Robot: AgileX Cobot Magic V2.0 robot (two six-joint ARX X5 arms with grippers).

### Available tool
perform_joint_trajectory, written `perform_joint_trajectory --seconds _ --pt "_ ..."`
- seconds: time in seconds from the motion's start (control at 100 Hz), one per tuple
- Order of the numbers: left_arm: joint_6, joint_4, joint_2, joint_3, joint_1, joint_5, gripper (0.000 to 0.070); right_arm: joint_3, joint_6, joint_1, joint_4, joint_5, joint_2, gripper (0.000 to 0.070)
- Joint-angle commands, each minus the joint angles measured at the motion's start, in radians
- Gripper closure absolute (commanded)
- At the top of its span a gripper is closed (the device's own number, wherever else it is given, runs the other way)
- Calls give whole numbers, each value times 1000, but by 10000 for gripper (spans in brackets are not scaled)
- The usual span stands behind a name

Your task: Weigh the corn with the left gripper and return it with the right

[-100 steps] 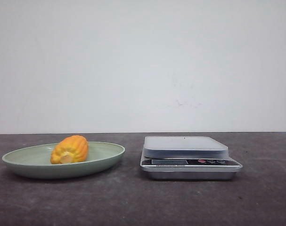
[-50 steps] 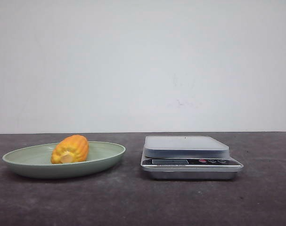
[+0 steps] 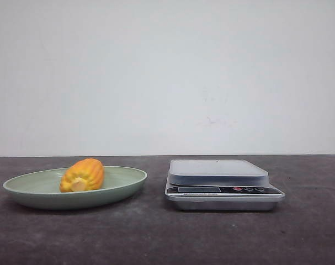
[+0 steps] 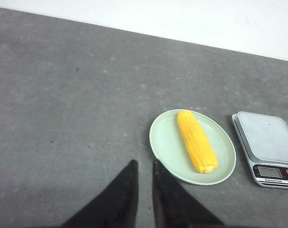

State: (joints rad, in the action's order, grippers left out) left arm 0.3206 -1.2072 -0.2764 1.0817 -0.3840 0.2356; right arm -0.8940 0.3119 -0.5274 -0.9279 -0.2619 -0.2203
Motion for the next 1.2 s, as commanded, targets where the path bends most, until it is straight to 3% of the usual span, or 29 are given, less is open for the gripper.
perform_joint_trajectory --seconds 0.0,0.25,0.37,0.52,0.67,0.85,0.98,1.19 --pt "-16 11 -5 13 -3 -2 694 -10 -6 -5 11 0 1 695" --pt "-15 10 -4 13 1 0 694 -10 -6 -5 11 0 1 694" --pt "-24 57 5 -22 71 0 694 -10 -6 -5 11 0 1 694" --pt "-89 373 74 -221 193 -6 694 -10 -6 -5 11 0 1 694" --pt "-122 713 166 -517 311 -177 694 -10 -6 -5 11 0 1 695" --pt "-122 998 243 -831 386 -248 694 -10 -6 -5 11 0 1 695" --pt "-123 1113 273 -977 391 -248 694 -10 -6 -5 12 0 1 694" --pt "-167 1119 273 -1052 388 -248 694 -10 -6 -5 12 0 1 695"
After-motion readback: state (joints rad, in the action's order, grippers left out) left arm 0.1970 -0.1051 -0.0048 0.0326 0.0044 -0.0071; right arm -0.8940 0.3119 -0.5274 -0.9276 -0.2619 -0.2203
